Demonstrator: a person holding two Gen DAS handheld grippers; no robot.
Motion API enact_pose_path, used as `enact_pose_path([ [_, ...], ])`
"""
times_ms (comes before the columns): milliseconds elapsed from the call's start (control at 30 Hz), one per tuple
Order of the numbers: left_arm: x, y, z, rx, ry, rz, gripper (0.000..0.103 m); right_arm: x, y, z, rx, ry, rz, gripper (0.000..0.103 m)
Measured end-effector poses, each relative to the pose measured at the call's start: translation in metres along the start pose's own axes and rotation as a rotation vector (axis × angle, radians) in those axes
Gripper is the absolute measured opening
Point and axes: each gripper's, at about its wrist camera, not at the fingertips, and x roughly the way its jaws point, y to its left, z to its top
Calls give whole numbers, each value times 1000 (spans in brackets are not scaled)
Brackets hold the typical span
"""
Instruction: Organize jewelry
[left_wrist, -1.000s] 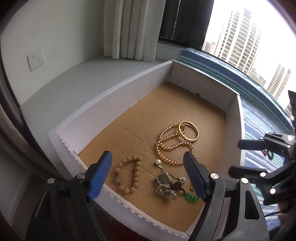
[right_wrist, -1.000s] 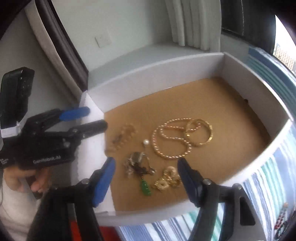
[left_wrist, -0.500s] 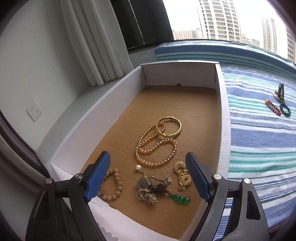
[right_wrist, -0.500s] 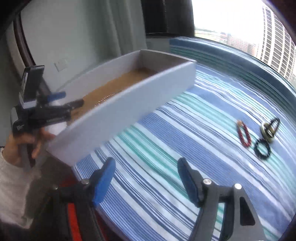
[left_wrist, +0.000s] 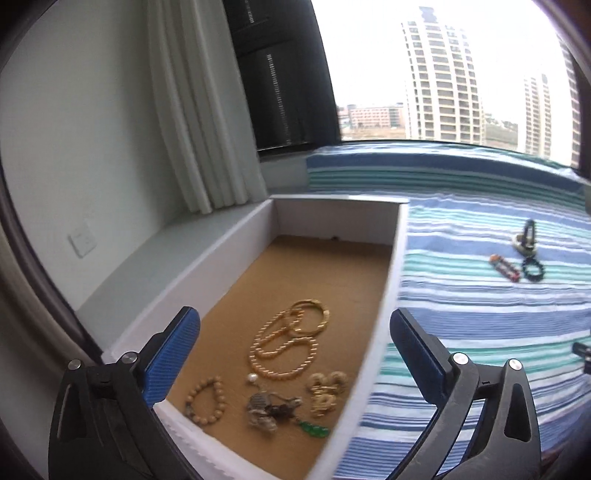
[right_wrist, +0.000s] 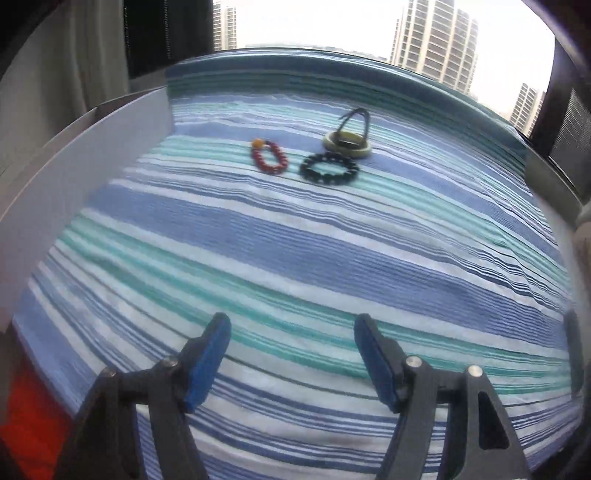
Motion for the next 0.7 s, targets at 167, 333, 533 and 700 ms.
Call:
enact_pose_path([
  [167, 28, -86, -11, -27, 191, -402, 103, 20, -29, 14, 47, -38, -53, 81],
  [333, 97, -183, -38, 41, 300, -431, 102, 48, -52, 26, 105, -37, -99, 81],
  [533, 157, -266, -46, 163, 297, -354, 102, 74, -64, 29, 134, -34, -131, 81],
  [700, 178, -286, -38, 201, 269, -309, 103, 77, -76, 29, 201, -24, -93, 88],
])
